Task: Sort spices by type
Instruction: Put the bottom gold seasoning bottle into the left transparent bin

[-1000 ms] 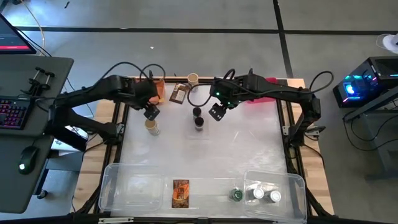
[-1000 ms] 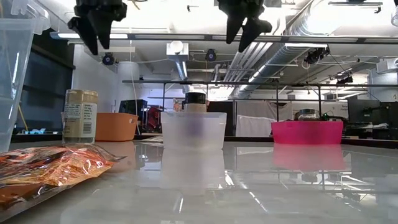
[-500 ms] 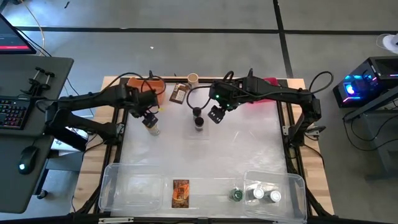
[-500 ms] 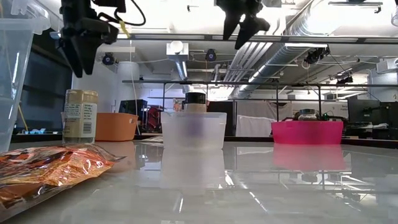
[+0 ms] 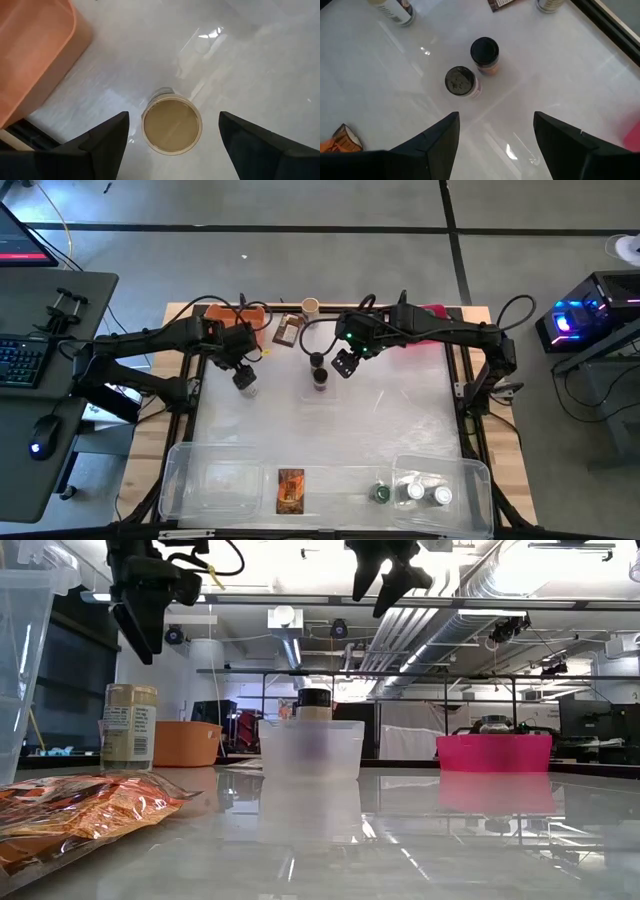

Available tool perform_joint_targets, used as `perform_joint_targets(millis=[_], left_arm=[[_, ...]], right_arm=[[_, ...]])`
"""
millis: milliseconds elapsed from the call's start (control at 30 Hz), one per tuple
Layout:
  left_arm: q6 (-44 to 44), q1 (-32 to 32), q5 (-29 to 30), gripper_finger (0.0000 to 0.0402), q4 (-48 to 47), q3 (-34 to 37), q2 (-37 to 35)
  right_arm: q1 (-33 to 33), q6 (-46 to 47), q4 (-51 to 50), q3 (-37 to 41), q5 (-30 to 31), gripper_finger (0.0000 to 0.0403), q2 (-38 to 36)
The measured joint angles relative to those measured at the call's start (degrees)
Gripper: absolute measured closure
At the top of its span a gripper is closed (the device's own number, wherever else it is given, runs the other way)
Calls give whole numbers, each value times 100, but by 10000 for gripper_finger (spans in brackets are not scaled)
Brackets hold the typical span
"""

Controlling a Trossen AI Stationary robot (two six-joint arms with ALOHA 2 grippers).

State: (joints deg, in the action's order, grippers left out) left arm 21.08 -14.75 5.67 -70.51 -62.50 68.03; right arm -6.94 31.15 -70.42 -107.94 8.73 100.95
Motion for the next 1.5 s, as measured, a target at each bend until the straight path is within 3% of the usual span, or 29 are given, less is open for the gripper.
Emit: perform_joint_targets(millis=[200, 467, 700, 1100, 1267, 1500], left_arm=[[256, 23, 452, 77, 6, -1, 15], [395, 22, 472, 77, -16, -4, 11], [238, -100, -174, 77, -50, -11, 258], [59, -109, 76, 78, -366, -5, 1052], [-205, -111, -427, 78, -89, 239, 1005], [-213, -113, -424, 78, 126, 555, 1026]], right_arm=[[-2, -3, 0, 0, 0, 155, 2], [-2, -8, 45, 1, -2, 155, 2], [-2, -10, 175, 2, -2, 155, 4], [-2, 31, 180, 2, 0, 155, 4], [-2, 33, 183, 2, 86, 155, 4], [-2, 33, 197, 2, 92, 155, 4]])
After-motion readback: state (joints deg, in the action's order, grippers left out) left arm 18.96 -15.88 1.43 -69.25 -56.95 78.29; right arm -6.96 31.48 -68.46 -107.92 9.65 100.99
